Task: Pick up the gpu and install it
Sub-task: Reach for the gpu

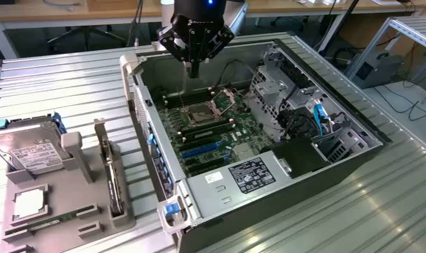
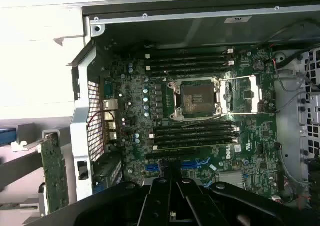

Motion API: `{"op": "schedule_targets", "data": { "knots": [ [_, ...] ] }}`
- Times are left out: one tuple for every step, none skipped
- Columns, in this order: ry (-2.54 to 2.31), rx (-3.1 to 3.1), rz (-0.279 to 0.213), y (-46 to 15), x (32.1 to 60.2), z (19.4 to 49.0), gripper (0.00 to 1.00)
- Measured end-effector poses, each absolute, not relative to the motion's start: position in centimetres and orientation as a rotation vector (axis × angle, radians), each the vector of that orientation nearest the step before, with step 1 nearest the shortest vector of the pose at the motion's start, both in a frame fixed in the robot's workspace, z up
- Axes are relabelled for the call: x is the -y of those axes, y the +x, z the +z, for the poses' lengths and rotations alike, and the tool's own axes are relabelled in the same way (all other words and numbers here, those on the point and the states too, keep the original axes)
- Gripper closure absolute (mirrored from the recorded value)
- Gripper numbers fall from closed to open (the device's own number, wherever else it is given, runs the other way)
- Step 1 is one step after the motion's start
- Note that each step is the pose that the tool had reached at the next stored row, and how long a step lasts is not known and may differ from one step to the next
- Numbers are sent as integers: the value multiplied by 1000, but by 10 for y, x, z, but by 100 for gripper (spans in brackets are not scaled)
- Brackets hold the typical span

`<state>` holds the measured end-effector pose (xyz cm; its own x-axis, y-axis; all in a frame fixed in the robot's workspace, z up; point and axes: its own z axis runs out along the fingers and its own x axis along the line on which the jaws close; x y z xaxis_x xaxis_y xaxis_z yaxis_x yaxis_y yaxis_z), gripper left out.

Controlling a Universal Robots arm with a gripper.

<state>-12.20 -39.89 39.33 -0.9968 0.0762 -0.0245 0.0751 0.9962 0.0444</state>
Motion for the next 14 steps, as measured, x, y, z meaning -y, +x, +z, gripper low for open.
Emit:
{"op": "schedule_targets", "data": {
  "knots": [
    [118,-3113,68,-122,399,393,89],
    [118,-3112,68,-122,399,393,89],
    [118,-3113,68,-122,399,393,89],
    [118,-3112,68,-122,399,393,89],
    [118,-3113,68,-122,399,393,89],
    [118,-3112,68,-122,399,393,89],
    [118,-3113,68,-122,399,393,89],
    [118,-3113,68,-122,399,393,89],
    [118,-3112,68,-122,399,393,89],
    [118,-3112,68,-122,399,393,89],
    [118,-3113,68,-122,399,393,89],
    [118,-3112,68,-122,399,393,89],
    [118,-3112,68,-123,399,393,89],
    [118,-3112,68,-123,399,393,89]
  ]
}}
